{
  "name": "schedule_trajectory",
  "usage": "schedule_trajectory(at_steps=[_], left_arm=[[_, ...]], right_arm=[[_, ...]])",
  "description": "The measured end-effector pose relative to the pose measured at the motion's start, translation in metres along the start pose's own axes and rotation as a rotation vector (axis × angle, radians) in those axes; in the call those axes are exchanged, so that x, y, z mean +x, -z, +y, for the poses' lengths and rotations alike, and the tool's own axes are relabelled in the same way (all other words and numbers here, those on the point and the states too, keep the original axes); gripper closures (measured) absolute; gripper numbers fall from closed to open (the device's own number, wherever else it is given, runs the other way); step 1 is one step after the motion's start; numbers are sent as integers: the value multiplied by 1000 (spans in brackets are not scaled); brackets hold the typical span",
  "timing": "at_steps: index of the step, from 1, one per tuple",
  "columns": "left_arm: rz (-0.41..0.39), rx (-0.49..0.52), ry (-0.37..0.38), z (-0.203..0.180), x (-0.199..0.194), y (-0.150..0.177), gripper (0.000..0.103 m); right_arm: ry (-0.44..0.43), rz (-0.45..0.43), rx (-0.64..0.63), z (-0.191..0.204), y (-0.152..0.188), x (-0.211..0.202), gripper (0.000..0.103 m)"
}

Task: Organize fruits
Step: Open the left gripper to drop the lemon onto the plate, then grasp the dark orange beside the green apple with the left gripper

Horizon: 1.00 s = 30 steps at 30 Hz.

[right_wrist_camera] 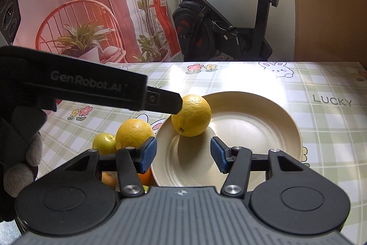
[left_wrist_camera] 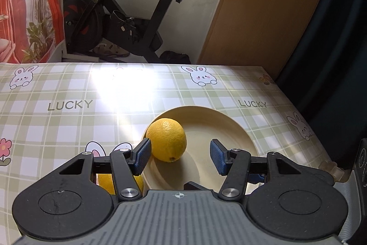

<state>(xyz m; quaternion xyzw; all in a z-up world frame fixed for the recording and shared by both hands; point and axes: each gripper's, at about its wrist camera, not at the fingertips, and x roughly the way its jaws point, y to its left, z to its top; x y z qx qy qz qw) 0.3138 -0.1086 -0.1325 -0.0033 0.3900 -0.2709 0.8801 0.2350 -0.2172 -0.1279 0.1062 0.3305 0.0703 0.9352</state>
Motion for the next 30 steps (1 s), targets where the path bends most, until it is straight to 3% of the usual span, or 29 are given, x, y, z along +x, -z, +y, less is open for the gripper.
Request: schedule_trajectory(at_steps=[4,11,21,30], left_arm=[[-50,-18,1,2,-33,14,44],[-57,-71,-31,19,-66,48,44],[-39,-128,-85,38,-78,87,45],[9,-128,-64,34,-75,107,45]], right_arm=[[3,-24,21,-1,8,-21,47],[-4,-17,-15,14,30,-44,50],[-50,58,-43,35,50,-36,50],[-70,99,-92,46,56,-28,50]])
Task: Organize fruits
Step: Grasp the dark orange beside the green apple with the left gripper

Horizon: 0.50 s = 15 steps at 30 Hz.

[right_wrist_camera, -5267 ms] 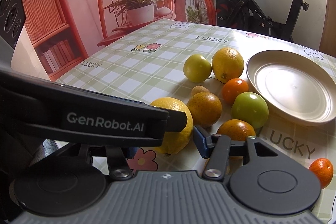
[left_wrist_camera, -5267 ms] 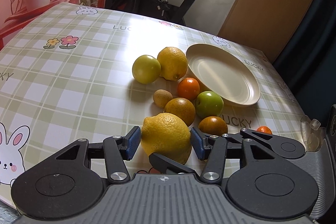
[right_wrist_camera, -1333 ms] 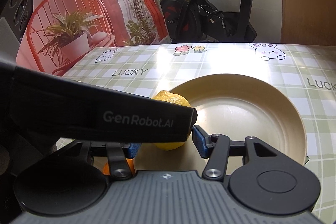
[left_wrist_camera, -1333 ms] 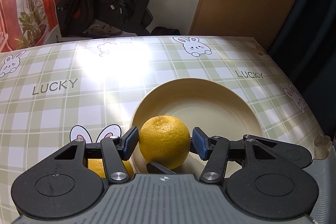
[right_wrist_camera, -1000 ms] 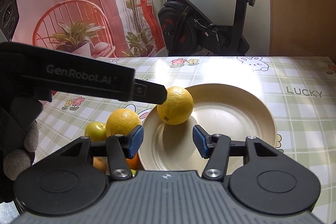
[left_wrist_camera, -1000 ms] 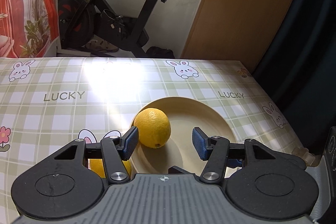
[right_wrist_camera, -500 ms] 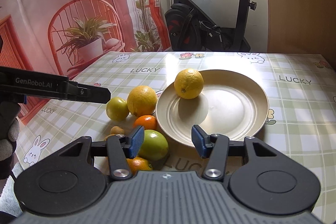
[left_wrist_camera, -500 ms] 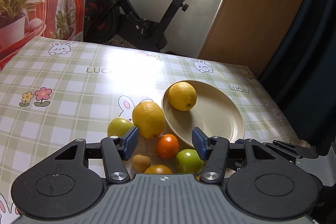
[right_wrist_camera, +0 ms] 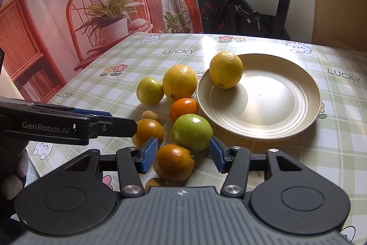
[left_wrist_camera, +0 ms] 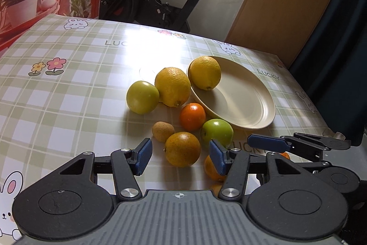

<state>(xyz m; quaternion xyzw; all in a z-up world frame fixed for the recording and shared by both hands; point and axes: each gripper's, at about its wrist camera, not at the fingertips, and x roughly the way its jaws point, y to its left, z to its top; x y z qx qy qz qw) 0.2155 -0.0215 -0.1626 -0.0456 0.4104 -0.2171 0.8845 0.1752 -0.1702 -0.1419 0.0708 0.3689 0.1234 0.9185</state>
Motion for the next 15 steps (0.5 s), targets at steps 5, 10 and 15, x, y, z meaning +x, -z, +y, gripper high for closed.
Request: schedule_trajectory(at_steps=[5,10,15], left_arm=[[18,-1,25,-1,2,5,49],[40,14,55,-7,4,7,51],[79,45,107,-17,11,7,51]], right_arm=[[-8,34,7,-3,5,4,49],[-33,51,10,-4,7,7,49],[-58,66,-11,1,11,10,49]])
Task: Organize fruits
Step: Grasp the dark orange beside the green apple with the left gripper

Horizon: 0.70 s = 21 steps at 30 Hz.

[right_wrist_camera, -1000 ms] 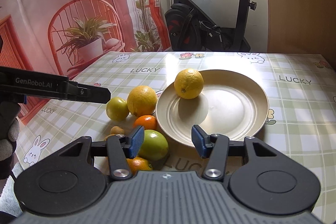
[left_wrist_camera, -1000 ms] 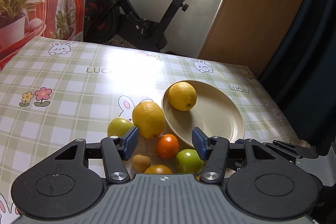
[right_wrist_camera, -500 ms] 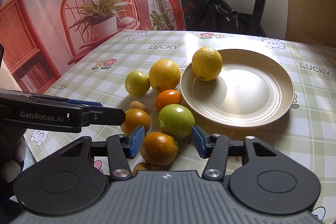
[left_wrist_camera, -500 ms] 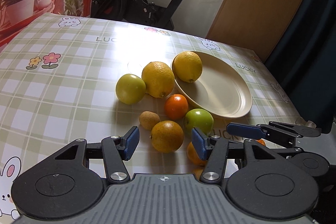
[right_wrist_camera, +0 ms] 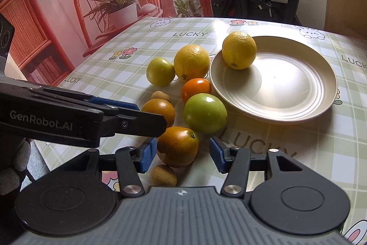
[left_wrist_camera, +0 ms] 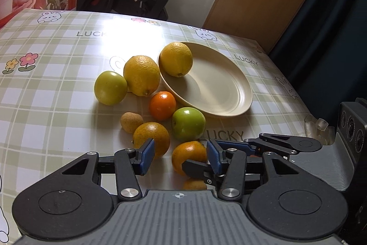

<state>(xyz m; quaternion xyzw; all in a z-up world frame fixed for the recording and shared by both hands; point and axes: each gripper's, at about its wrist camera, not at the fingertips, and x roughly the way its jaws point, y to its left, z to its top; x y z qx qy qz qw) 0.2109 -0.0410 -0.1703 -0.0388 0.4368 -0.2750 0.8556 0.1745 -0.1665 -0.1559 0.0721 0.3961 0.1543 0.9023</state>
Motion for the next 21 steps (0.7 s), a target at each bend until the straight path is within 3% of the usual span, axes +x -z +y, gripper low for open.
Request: schedule_trajectory(at_steps=[4,7,21], left_arm=[[43,8,24,-3,9,2,52],[65,-5,32,-2,13,2,58],[123,-38,44,0,35,-2,58]], right_arm=[[-21,6,8,-2,1,2,50],[-34,15,14,-2,2,5,54],[-44,24,53,-9,5,10,56]])
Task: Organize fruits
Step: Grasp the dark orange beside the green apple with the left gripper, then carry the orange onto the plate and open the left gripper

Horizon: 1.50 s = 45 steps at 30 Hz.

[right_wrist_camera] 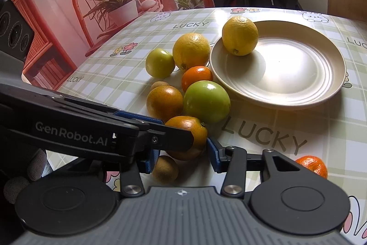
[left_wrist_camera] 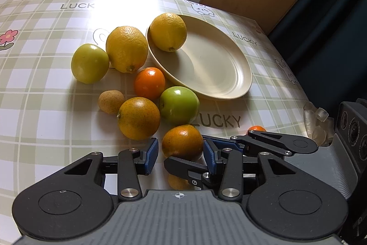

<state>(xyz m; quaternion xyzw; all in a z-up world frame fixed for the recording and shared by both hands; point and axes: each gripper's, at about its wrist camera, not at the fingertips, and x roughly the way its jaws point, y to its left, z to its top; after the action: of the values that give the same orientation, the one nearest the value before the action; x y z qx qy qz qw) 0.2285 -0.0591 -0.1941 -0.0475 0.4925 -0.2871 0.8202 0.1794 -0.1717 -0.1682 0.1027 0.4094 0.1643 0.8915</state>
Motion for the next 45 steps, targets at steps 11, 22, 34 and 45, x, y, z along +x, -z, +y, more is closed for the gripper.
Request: schedule_trajectory(at_steps=[11,22,34,45], left_arm=[[-48,91,-21,-19,-14,-2,60],[-103,165,-5,-38,-16,-26,60],[-117,162,-21,-35,16,-77,60],[-64,129,-58,-17,48,-91,59]], right_arm=[[5,-68,-17,2,-1,-19,56],[56,-143,3,-7,-20,-31,56],[95,-152,22,-40,-61,-4,57],[104,-89,52,-52,-70,27,57]])
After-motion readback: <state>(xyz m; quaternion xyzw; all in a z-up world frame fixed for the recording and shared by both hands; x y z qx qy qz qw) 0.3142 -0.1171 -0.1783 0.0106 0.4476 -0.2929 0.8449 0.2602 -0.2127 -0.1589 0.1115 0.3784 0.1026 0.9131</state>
